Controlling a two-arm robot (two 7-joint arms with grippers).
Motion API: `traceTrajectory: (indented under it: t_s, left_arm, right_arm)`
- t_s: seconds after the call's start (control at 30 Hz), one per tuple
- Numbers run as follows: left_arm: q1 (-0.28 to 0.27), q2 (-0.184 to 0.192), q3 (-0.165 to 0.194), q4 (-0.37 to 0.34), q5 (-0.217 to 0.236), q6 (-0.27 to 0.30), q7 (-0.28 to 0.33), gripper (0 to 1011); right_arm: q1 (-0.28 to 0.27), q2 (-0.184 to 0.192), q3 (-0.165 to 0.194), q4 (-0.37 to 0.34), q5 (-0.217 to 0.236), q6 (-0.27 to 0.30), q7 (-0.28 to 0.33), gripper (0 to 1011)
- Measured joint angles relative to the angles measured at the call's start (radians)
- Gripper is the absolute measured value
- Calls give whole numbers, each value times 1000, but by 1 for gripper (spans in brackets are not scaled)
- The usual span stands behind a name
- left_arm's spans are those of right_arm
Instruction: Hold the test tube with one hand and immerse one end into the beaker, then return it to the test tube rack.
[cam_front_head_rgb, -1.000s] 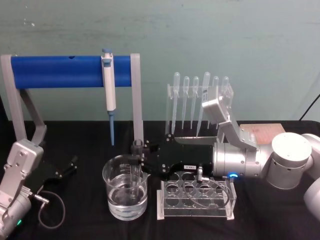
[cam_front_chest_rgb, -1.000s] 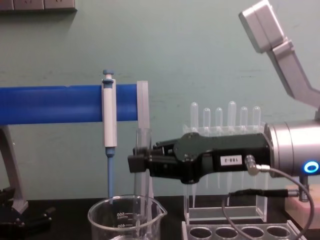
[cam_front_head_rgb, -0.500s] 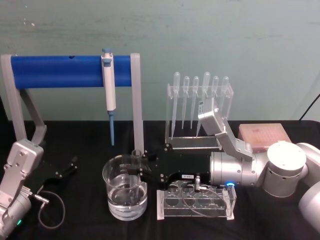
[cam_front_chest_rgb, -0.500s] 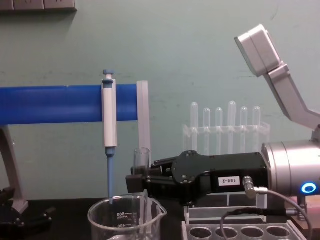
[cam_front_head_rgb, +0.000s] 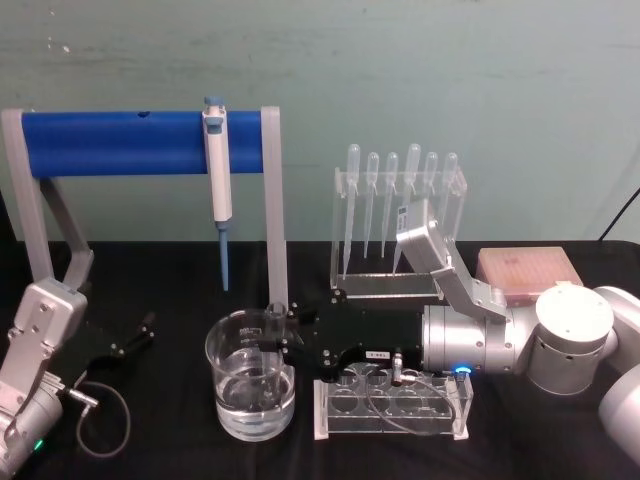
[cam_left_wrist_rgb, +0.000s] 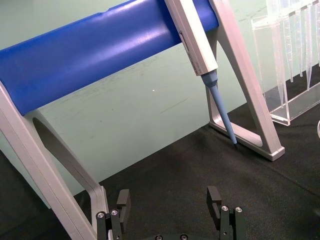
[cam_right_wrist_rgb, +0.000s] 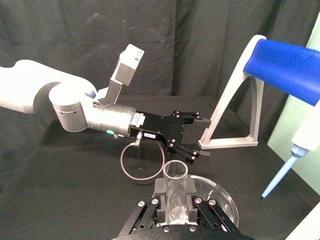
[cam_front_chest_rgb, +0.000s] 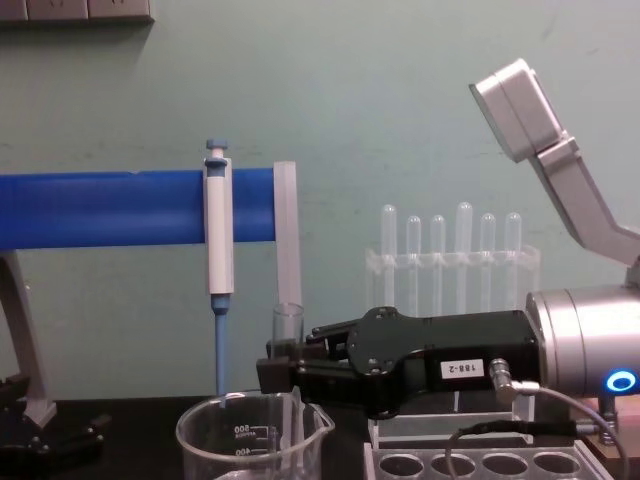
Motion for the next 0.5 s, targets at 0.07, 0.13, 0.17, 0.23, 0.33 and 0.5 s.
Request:
traceTrajectory:
  t_s: [0.07,0.13,0.17,0.23,0.33,0.5]
  left_arm:
    - [0,0,0,0,0,0,0,1000]
    - [0,0,0,0,0,0,0,1000]
    - [0,0,0,0,0,0,0,1000]
    - [0,0,0,0,0,0,0,1000]
    - [0,0,0,0,0,0,0,1000]
    - [0,0,0,0,0,0,0,1000]
  right_arm:
    - [0,0,2,0,0,-3,3,225]
    - [0,0,3,0,0,-5,5,226]
    - [1,0,4,1,0,-7,6,226]
    - [1,-1,6,2,1,-10,7,225]
    - [2,-2,7,1,1,-12,9,226]
    - [3,-4,8,1,1,-14,12,225]
